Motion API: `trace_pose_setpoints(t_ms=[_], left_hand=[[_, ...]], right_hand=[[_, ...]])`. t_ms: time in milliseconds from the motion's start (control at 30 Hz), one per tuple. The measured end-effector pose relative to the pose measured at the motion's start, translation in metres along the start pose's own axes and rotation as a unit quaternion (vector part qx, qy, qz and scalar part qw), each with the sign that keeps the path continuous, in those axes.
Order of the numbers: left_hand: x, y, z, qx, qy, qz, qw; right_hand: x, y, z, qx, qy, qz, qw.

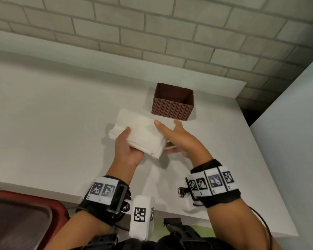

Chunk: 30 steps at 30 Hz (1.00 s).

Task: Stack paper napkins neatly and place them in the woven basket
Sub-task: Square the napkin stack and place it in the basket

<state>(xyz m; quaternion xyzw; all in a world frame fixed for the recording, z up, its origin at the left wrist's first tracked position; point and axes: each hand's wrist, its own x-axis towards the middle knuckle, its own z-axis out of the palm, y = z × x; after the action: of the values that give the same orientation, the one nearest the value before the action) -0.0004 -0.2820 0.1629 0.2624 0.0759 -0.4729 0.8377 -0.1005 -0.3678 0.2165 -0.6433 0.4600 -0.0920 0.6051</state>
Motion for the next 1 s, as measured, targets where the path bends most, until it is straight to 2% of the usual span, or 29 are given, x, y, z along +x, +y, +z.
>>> trace_pose_setpoints(t_ms=[67, 100, 167, 233, 267, 367, 433, 500, 567, 767, 900, 967, 1000], left_hand=[[0.001, -0.005, 0.002, -0.012, 0.002, 0.014, 1.0], [0.0, -0.009, 0.004, 0.0, -0.003, 0.011, 1.0], [0.0, -0.01, 0.003, 0.057, -0.011, 0.002, 0.998], [0.002, 0.003, -0.003, 0.17, -0.03, 0.011, 0.985], [0.003, 0.012, -0.007, 0.246, -0.034, 0.018, 0.968], [0.001, 0.024, -0.011, 0.446, -0.055, 0.033, 0.893], [-0.002, 0.013, -0.009, 0.515, -0.075, 0.067, 0.851], [-0.004, -0.001, -0.01, 0.54, -0.079, 0.113, 0.83], [-0.002, -0.009, -0.016, 0.534, -0.075, 0.136, 0.831], [0.0, -0.02, -0.032, 0.523, -0.081, 0.105, 0.842], [0.001, -0.019, -0.035, 0.508, -0.08, 0.129, 0.848], [0.0, -0.015, -0.036, 0.518, -0.085, 0.128, 0.842], [-0.001, -0.014, -0.036, 0.537, -0.095, 0.124, 0.829]], right_hand=[[-0.007, 0.007, 0.005, 0.143, -0.046, 0.059, 0.987], [-0.008, 0.013, 0.008, 0.196, -0.036, 0.06, 0.978], [-0.012, 0.025, 0.008, 0.233, 0.02, 0.06, 0.97], [-0.014, 0.037, -0.005, 0.206, 0.077, 0.046, 0.974], [-0.012, 0.043, -0.013, 0.189, 0.101, 0.04, 0.976], [-0.013, 0.055, -0.024, 0.161, 0.144, 0.024, 0.976], [-0.016, 0.058, -0.021, 0.153, 0.143, -0.001, 0.978], [-0.019, 0.059, -0.017, 0.15, 0.135, -0.029, 0.979], [-0.021, 0.061, -0.016, 0.144, 0.136, -0.045, 0.979], [-0.02, 0.065, -0.008, 0.101, 0.118, -0.057, 0.986], [-0.017, 0.069, -0.012, 0.086, 0.14, -0.039, 0.986], [-0.017, 0.074, -0.016, 0.113, 0.133, -0.029, 0.984], [-0.016, 0.077, -0.017, 0.122, 0.128, -0.025, 0.984]])
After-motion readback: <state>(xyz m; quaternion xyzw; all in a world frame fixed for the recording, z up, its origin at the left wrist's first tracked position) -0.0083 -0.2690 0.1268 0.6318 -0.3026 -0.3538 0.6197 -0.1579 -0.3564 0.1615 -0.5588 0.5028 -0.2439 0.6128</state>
